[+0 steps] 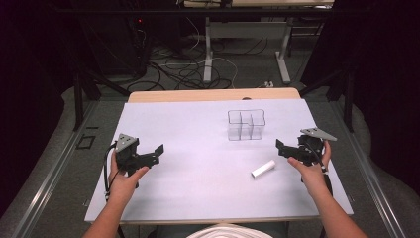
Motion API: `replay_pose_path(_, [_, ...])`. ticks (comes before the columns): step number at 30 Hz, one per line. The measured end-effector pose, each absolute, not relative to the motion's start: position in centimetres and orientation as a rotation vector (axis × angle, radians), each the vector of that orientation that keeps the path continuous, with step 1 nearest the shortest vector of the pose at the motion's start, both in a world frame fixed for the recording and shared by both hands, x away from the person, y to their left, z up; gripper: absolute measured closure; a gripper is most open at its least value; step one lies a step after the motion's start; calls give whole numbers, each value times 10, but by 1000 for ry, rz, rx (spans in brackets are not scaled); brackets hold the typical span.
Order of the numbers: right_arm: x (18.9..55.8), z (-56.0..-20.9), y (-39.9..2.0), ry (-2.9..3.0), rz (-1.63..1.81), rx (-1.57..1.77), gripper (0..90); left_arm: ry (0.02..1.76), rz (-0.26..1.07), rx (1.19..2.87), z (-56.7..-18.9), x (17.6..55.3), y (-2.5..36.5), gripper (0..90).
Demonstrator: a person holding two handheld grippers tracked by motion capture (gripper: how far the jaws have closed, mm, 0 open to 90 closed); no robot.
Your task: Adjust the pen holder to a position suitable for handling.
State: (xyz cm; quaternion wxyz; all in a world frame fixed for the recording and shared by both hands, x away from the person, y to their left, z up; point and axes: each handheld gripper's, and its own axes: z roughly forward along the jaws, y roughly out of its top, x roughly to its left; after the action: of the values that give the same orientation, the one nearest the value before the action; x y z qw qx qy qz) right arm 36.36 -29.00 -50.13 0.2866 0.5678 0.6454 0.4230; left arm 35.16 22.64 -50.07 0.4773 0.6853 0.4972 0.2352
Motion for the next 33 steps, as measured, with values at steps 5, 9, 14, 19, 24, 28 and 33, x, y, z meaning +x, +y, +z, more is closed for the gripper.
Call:
replay_pose_path(5, [364, -501, -287, 1750, 1119, 1481, 31, 1221, 578, 1674, -502, 352, 227, 4])
replay_pose_path(9, [365, -501, -287, 1748, 1112, 1482, 70, 1227, 576, 1666, -502, 351, 229, 4])
replay_pose_path(14, [369, -500, -285, 1782, 1101, 1486, 143, 1226, 587, 1660, -502, 350, 230, 4])
replay_pose_path(19, [377, -497, -281, 1800, 1133, 1497, 146, 1234, 591, 1632, -500, 348, 231, 4])
replay_pose_path(24, [386, -486, -277, 1823, 1148, 1505, 217, 1242, 595, 1637, -500, 347, 232, 4])
replay_pose_path(28, [395, -475, -271, 1825, 1152, 1493, 253, 1244, 590, 1626, -500, 348, 230, 4])
replay_pose_path(33, [409, -465, -267, 1830, 1124, 1490, 298, 1237, 593, 1644, -500, 348, 230, 4])
